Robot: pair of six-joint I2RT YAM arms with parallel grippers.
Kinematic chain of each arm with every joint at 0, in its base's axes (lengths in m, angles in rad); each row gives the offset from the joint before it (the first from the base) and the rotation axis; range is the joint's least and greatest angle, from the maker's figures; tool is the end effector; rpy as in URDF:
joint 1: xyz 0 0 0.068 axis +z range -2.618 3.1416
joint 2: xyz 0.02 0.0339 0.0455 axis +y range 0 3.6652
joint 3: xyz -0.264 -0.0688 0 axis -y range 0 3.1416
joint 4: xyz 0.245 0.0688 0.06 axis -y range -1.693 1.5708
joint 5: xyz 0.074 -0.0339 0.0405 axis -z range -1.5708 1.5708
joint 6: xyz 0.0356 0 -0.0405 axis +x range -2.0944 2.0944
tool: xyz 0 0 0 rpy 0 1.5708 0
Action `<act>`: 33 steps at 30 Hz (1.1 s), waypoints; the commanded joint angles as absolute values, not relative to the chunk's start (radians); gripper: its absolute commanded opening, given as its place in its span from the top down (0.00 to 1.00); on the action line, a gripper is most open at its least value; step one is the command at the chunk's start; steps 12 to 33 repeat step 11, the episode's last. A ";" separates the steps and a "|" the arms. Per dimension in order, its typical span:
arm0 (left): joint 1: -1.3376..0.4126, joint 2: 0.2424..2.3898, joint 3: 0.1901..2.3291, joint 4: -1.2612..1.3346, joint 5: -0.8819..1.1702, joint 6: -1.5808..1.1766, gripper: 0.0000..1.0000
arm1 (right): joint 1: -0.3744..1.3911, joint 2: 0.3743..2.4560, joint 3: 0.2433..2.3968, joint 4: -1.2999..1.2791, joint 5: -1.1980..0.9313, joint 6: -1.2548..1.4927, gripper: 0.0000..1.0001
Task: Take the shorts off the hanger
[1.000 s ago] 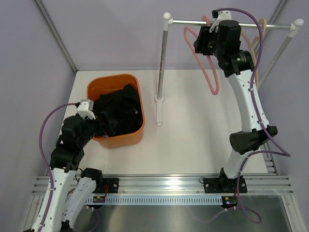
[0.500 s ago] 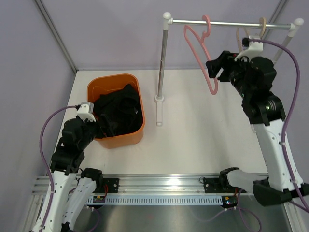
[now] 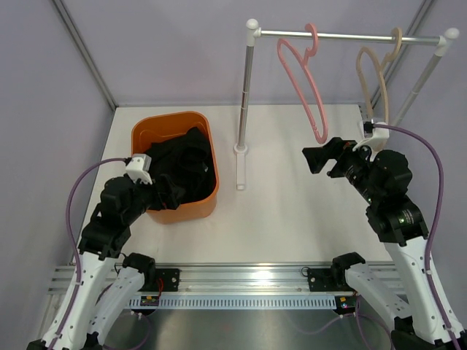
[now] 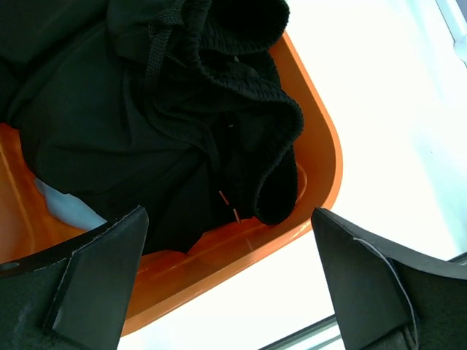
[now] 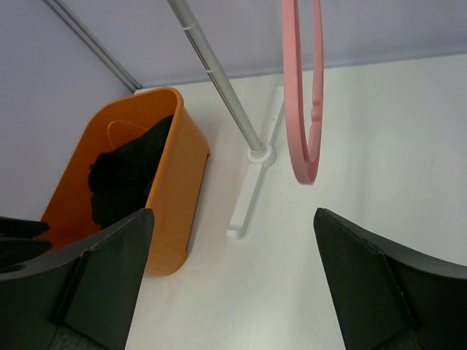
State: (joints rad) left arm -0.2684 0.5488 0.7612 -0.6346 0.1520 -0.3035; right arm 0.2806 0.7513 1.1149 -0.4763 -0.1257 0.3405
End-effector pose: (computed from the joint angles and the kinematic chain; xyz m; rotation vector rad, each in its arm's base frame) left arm 0.1154 -0.0373 0.3168 0.0642 2.0245 -0.5170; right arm 0.1365 0.0440 0.4246 -0.0449 1.7145 0.5700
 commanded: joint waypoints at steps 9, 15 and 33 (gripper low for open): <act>-0.279 0.572 0.761 -0.592 0.132 -0.308 0.01 | 0.278 0.673 0.989 -0.408 -0.163 0.356 0.01; -0.279 0.568 0.759 -0.594 0.126 -0.308 0.01 | 0.278 0.661 0.968 -0.387 -0.157 0.351 0.00; -0.279 0.568 0.759 -0.594 0.126 -0.308 0.01 | 0.278 0.661 0.968 -0.387 -0.157 0.351 0.00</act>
